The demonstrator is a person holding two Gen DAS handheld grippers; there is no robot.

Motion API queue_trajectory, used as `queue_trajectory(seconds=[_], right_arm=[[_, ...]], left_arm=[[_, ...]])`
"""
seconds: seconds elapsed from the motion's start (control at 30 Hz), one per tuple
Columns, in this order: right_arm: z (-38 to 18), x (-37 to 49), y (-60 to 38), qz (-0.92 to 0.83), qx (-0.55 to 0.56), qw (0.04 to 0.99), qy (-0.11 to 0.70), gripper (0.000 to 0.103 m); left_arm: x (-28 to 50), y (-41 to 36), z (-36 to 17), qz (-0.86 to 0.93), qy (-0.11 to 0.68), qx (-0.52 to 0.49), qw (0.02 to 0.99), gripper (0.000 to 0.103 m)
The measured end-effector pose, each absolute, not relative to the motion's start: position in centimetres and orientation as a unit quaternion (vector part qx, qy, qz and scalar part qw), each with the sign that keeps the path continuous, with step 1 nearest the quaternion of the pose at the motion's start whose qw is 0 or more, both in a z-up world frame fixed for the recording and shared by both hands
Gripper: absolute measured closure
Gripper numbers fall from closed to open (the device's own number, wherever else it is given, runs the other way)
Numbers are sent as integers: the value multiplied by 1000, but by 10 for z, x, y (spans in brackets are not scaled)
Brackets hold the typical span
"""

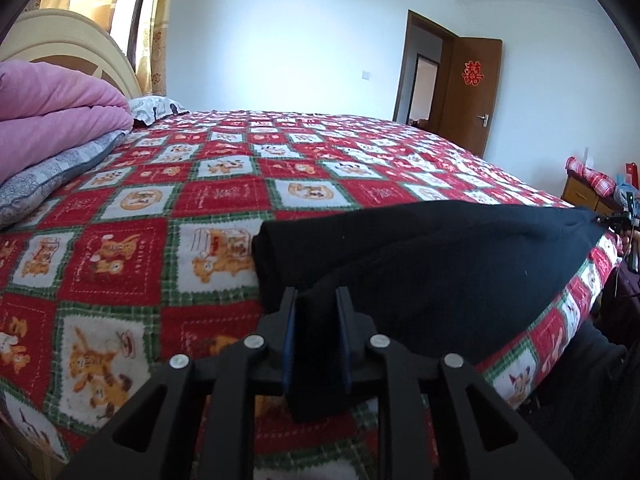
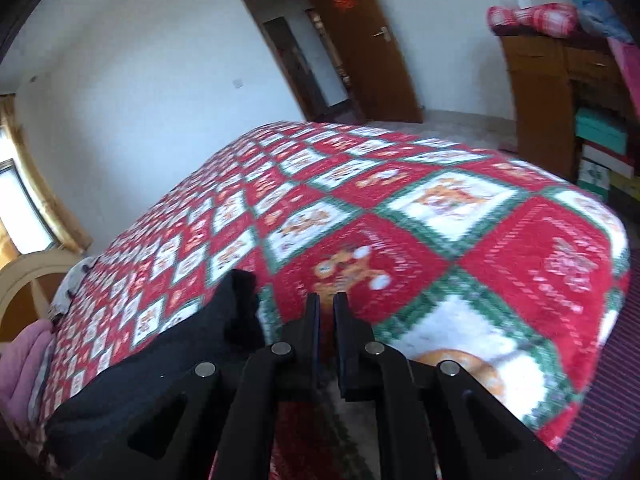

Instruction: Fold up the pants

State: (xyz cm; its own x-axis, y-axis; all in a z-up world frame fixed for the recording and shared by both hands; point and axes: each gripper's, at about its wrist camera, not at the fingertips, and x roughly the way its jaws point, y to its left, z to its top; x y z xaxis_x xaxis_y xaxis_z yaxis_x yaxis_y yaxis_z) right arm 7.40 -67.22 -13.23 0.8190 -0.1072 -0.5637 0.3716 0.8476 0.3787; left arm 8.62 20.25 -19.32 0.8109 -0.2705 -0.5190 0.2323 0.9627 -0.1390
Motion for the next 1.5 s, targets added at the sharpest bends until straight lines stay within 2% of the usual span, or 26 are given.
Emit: queue_trajectory(seconds=[0.07, 0.13, 0.2, 0.23, 0.27, 0.3, 0.37, 0.5, 0.7, 0.93, 1.03, 1.13, 1.2, 1.37, 1.5], right_arm=[[-128, 69, -667, -138, 243, 920, 275, 91], [-119, 65, -646, -128, 241, 920, 282, 60], [-108, 65, -613, -109, 218, 927, 287, 50], [-103, 66, -593, -91, 204, 931, 289, 50], [-100, 69, -573, -71, 189, 933, 297, 50], [-99, 72, -558, -59, 177, 934, 304, 50], [-100, 83, -504, -17, 118, 936, 330, 50], [-116, 97, -423, 50, 37, 930, 363, 50], [-133, 107, -337, 112, -19, 920, 374, 50], [-140, 98, -292, 148, -87, 915, 365, 50], [-146, 96, -281, 134, -154, 915, 349, 50], [-153, 93, -276, 120, -221, 909, 333, 50], [-158, 92, -276, 126, -245, 902, 332, 50], [-171, 97, -272, 134, -267, 892, 338, 50], [-178, 102, -262, 129, -292, 893, 318, 51]], left_arm=[[86, 201, -193, -129, 280, -27, 951, 78], [89, 198, -193, -124, 280, -24, 952, 76], [90, 194, -194, -122, 282, -22, 952, 71], [90, 193, -194, -121, 282, -18, 951, 69], [90, 190, -194, -118, 284, -11, 952, 63], [89, 188, -194, -113, 284, -1, 952, 52], [84, 185, -194, -108, 283, 23, 953, 44], [75, 187, -202, -105, 301, 51, 946, 44], [63, 199, -205, -99, 306, 33, 946, 44], [58, 181, -187, -115, 272, 51, 954, 44], [62, 168, -187, -119, 274, 72, 952, 44], [65, 164, -194, -120, 284, 74, 948, 49], [68, 165, -197, -118, 293, 69, 946, 62], [71, 170, -200, -119, 303, 52, 944, 80], [75, 172, -199, -117, 309, 37, 943, 87]])
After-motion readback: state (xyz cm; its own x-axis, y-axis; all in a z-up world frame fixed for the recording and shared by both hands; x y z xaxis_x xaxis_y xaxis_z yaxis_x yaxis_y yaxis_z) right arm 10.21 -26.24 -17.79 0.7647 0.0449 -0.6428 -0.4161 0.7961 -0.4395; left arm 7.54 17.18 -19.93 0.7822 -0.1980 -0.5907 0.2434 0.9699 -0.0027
